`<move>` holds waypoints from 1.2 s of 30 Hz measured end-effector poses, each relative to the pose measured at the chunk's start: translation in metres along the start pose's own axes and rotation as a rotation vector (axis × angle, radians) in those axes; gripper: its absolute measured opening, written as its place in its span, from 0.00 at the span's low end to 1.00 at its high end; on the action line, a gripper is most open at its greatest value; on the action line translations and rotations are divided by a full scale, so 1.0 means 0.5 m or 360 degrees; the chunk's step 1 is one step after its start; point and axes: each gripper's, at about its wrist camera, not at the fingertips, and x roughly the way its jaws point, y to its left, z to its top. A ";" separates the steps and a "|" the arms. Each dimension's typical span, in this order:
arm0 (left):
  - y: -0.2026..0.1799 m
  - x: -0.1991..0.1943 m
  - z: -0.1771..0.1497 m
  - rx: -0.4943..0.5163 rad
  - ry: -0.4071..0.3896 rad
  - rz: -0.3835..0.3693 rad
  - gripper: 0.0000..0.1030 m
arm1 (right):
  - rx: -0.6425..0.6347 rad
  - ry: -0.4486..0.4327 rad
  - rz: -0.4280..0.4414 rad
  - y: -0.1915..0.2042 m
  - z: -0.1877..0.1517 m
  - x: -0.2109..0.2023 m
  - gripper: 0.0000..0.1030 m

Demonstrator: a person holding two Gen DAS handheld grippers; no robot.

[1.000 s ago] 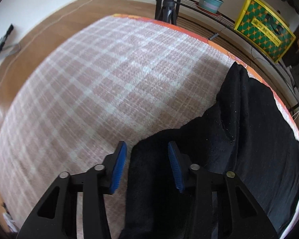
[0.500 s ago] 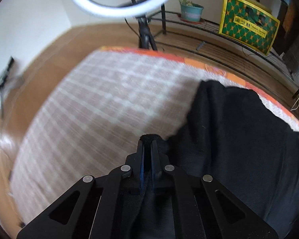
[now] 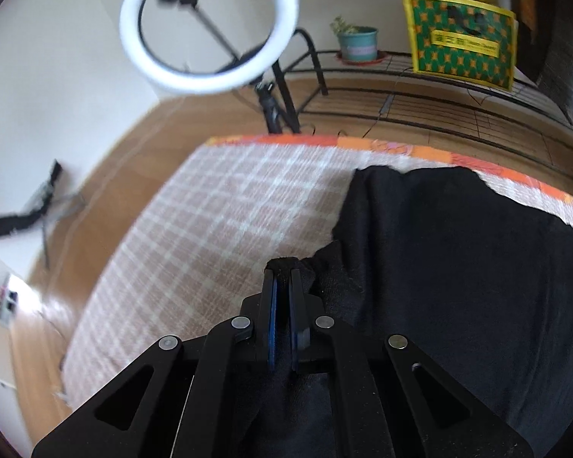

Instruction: Fold large clothes

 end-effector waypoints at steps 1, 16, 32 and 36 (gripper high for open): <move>-0.011 0.004 0.001 0.0025 0.0003 -0.0009 0.04 | 0.0032 -0.0030 0.0017 -0.019 -0.003 -0.018 0.04; -0.144 0.139 -0.021 0.0209 0.0223 -0.0037 0.04 | 0.0330 -0.0072 -0.0099 -0.276 -0.092 -0.100 0.04; -0.170 0.165 -0.030 0.0293 0.0262 0.0011 0.19 | 0.0226 0.0004 -0.0186 -0.299 -0.125 -0.097 0.17; -0.163 0.125 -0.033 0.0319 0.0229 0.0040 0.24 | 0.0298 -0.0120 -0.0127 -0.298 -0.136 -0.190 0.18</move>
